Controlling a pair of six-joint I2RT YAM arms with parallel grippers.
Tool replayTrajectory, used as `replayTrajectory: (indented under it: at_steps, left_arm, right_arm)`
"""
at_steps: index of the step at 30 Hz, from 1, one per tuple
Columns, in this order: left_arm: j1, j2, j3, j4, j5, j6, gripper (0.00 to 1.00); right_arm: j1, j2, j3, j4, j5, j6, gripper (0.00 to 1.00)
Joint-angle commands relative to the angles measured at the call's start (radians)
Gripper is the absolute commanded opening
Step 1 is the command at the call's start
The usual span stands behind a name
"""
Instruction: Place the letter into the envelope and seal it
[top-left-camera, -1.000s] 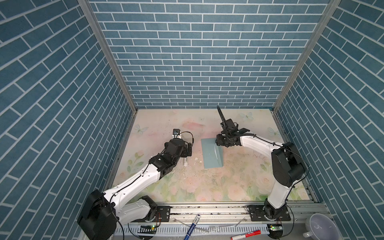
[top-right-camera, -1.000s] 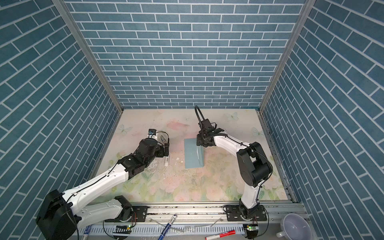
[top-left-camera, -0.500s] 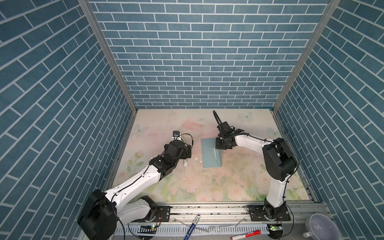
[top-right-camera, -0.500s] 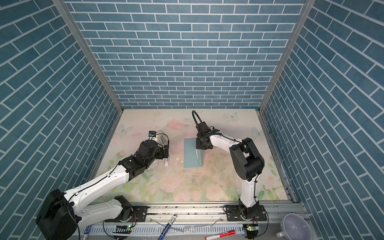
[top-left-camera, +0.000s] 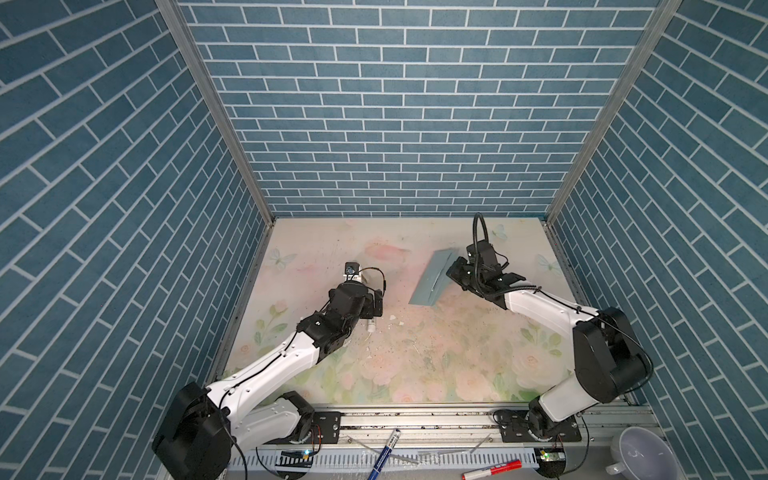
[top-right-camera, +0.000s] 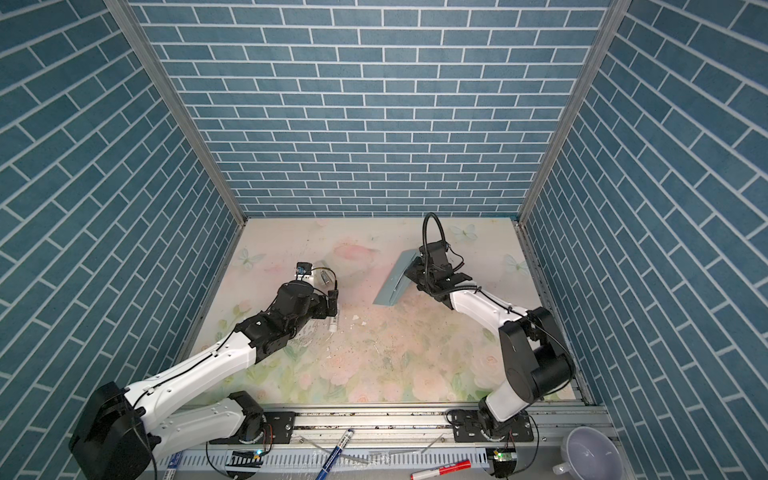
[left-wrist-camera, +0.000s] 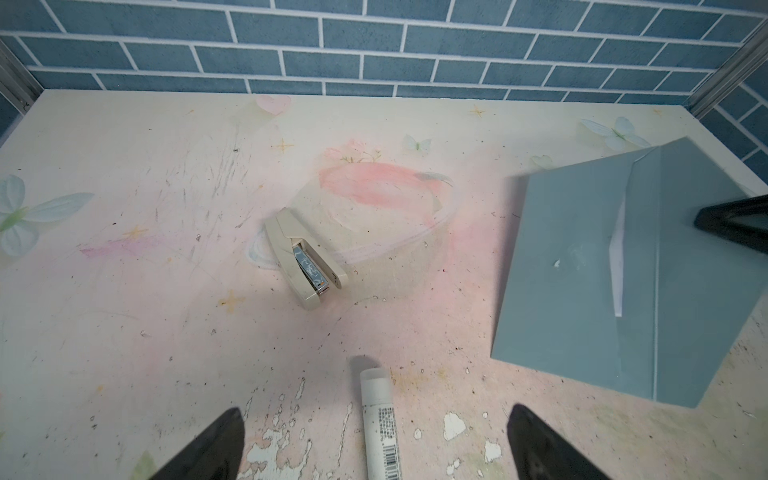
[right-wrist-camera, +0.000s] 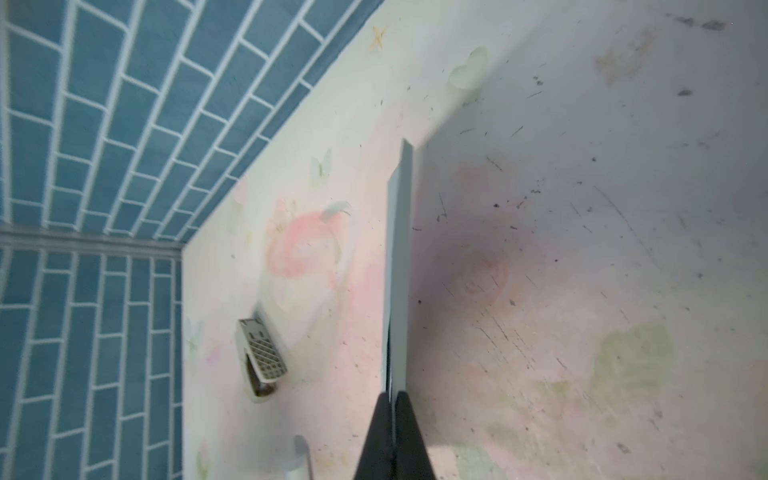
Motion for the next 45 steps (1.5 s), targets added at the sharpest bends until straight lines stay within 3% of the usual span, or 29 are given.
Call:
replayTrajectory:
  at_steps: [1,7,10,15,18,20,23,27,32,37,41,45]
  left_arm:
    - [0.007,-0.018,-0.019,0.018,0.014,-0.003,0.99]
    - [0.007,-0.027,-0.020,0.018,0.026,0.002,0.98]
    - [0.007,-0.023,-0.019,0.027,0.036,0.003,0.97]
    - [0.007,-0.015,-0.020,0.056,0.072,0.014,0.97]
    - [0.006,-0.015,-0.016,0.082,0.098,0.028,0.96]
    - [0.007,-0.019,-0.020,0.110,0.124,0.046,0.95]
    - [0.006,-0.020,-0.021,0.149,0.177,0.083,0.93]
    - [0.002,-0.001,-0.014,0.207,0.270,0.138,0.91]
    - [-0.052,0.080,0.032,0.279,0.346,0.221,0.91]
    - [-0.130,0.257,0.152,0.301,0.402,0.313,0.91]
    - [-0.185,0.418,0.288,0.264,0.421,0.363,0.91]
    - [-0.217,0.577,0.415,0.240,0.454,0.389,0.84]
  right_arm:
    - [0.014,-0.031,-0.132,0.225,0.186,0.347,0.00]
    - [0.111,-0.036,-0.208,0.249,0.467,0.529,0.00]
    - [0.152,-0.010,-0.225,0.236,0.532,0.625,0.00]
    - [0.182,0.050,-0.230,0.245,0.520,0.689,0.02]
    - [0.184,0.070,-0.240,0.261,0.472,0.682,0.10]
    - [0.185,0.068,-0.252,0.264,0.444,0.653,0.22]
    - [0.182,0.040,-0.275,0.261,0.407,0.567,0.46]
    - [0.179,-0.054,-0.279,0.181,0.367,0.319,0.63]
    - [0.129,-0.222,-0.264,-0.023,0.309,0.001,0.74]
    - [-0.006,-0.364,-0.233,-0.249,0.198,-0.268,0.82]
    - [-0.073,-0.421,-0.214,-0.370,0.181,-0.411,0.89]
    - [-0.125,-0.434,-0.217,-0.408,0.133,-0.443,0.91]
